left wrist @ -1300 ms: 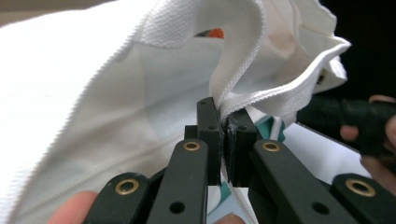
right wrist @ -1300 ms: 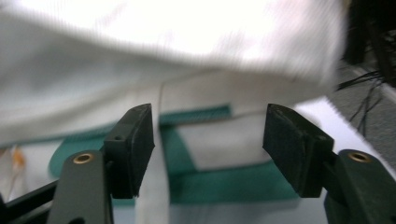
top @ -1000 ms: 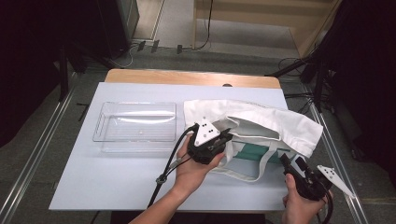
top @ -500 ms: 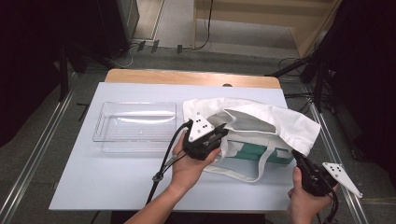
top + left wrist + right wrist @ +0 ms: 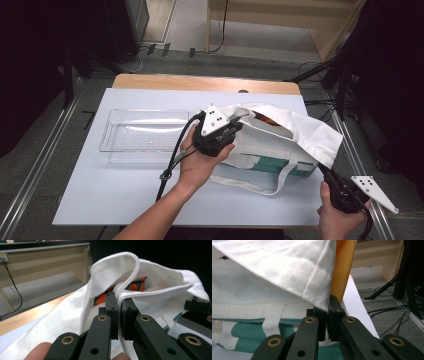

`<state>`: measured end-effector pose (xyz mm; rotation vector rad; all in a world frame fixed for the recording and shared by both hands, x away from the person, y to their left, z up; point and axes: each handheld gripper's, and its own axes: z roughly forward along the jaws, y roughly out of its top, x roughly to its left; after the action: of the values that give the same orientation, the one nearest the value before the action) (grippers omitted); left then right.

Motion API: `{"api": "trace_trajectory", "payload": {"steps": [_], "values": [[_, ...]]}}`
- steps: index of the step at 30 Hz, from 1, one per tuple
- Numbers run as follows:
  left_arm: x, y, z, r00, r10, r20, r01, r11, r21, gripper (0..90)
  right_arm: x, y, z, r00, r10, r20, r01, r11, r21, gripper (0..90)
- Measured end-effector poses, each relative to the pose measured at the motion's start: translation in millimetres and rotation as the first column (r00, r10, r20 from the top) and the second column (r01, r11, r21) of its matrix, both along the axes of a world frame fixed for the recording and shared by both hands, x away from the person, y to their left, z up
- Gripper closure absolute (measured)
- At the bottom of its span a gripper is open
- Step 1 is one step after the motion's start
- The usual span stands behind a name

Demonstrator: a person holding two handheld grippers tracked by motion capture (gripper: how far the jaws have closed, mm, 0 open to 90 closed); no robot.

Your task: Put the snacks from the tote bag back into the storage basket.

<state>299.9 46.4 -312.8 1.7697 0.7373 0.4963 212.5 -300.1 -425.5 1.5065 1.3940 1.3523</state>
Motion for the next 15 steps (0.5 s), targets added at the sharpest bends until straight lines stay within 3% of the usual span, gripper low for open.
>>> {"api": "trace_trajectory", "payload": {"steps": [2,4,5,6,9,10,12,15], "values": [[-0.7,-0.9,3.2,0.9999,-0.010,0.002,0.010,0.9998,-0.015,87.9,-4.2,1.7,-1.5,0.9999,-0.017,-0.003,0.017,0.9989,0.044,67.4],[-0.5,-0.1,5.2,0.9999,-0.012,-0.002,0.012,0.9994,-0.031,87.8,-8.5,3.6,-6.6,0.9999,0.008,-0.009,-0.007,0.9932,0.116,52.7],[-0.5,-0.1,5.2,0.9999,-0.012,-0.002,0.012,0.9994,-0.031,87.8,-8.5,3.6,-6.6,0.9999,0.008,-0.009,-0.007,0.9932,0.116,52.7],[0.7,0.8,5.6,0.9999,-0.010,-0.006,0.010,0.9991,-0.041,87.8,-13.7,11.7,-13.1,0.9990,0.019,-0.040,-0.013,0.9890,0.147,46.5],[1.9,1.2,5.2,0.9998,-0.010,-0.016,0.009,0.9987,-0.051,87.7,-17.5,21.2,-17.9,0.9975,0.034,-0.062,-0.023,0.9869,0.159,46.7],[2.4,1.4,5.1,0.9998,-0.010,-0.017,0.009,0.9987,-0.049,87.8,-21.3,34.5,-19.0,0.9953,0.079,-0.056,-0.069,0.9852,0.157,51.7],[2.7,1.2,5.0,0.9998,-0.012,-0.017,0.011,0.9987,-0.049,87.7,-21.9,50.6,-18.1,0.9901,0.135,-0.038,-0.130,0.9849,0.114,53.4],[3.5,0.7,3.8,0.9996,-0.013,-0.024,0.012,0.9987,-0.050,87.7,-17.5,64.8,-16.2,0.9853,0.169,-0.024,-0.166,0.9826,0.082,52.9]]}}
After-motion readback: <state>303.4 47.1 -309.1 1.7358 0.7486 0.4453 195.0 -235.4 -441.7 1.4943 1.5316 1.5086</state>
